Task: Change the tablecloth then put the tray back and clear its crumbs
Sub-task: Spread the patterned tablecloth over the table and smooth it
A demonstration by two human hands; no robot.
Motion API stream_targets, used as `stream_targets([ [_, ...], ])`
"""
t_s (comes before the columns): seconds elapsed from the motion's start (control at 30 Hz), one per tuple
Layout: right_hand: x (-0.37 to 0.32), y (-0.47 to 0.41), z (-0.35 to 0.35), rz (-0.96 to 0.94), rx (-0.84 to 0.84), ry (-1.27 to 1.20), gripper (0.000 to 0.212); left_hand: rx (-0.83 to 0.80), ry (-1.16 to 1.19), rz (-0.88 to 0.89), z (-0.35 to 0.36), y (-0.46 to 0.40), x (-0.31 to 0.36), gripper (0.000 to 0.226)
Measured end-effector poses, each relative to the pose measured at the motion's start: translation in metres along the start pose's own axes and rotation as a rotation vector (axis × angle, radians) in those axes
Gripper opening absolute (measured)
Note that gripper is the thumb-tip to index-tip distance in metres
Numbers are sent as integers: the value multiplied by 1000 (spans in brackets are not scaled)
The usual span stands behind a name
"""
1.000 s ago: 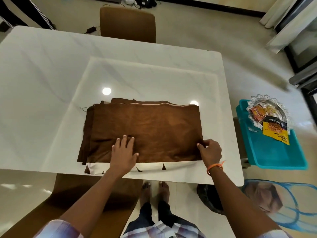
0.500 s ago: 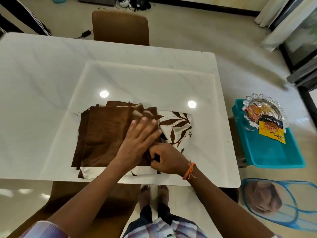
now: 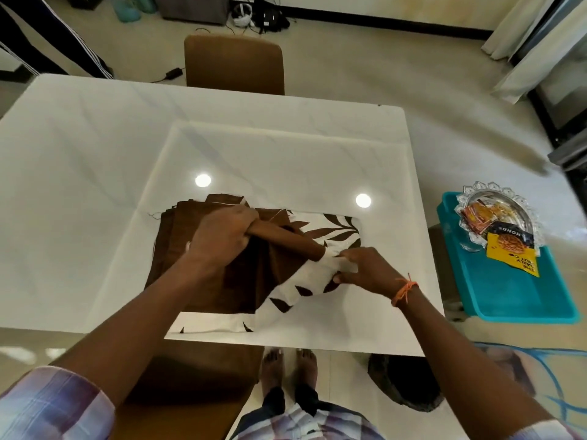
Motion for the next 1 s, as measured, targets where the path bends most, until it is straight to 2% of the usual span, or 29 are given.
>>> stream_targets([
  [0.07, -2, -11, -17, 0, 21, -107, 28, 72, -75, -22, -23, -20, 4, 18],
  [0.17, -24, -22, -56, -13, 102, -277, 38, 250, -160, -12, -74, -52, 16, 15],
  [0.27, -42, -22, -84, -45, 108, -550, 45, 375, -182, -54, -127, -86, 19, 19],
  [0.33, -45, -17, -87, -46, 169, -770, 42, 438, -196, -39, -148, -99, 14, 18],
  [0.43, -27, -10, -69, 134, 347, -1290, 34, 445, -237, -7, -150, -100, 3, 18],
  [0.5, 1, -5, -52, 296, 485, -1447, 34, 419, -266, -57, -138, -92, -12, 18],
  [0.57, 35, 4, -35, 538, 645, -1364, 32, 390, -312, -174, -123, -85, -38, 16],
  [0.63, 65, 18, -20, 755, 794, -1154, 32, 339, -355, -315, -105, -78, -69, 15],
  [0.7, 84, 32, -4, 863, 823, -860, 38, 226, -410, -396, -84, -68, -93, 16],
  [0.77, 87, 39, 7, 878, 725, -574, 46, 77, -533, -409, -56, -54, -104, 18],
  [0.87, 75, 37, 19, 804, 646, -465, 62, -58, -643, -399, -14, -36, -101, 20],
  [0.93, 61, 35, 22, 745, 572, -271, 77, -106, -619, -305, 11, -27, -91, 29],
  [1.0, 48, 34, 25, 628, 500, 85, 83, -179, -578, -169, 37, -15, -81, 49],
])
Point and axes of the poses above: each hand's wrist, its own y-axis away from the middle knuckle, its own z-axis out of the palm, x = y × z, the point moved 2 cm from there along -y, towards the middle knuckle, and after that the axes turned 12 degrees about -z, right-handed, at the moved point
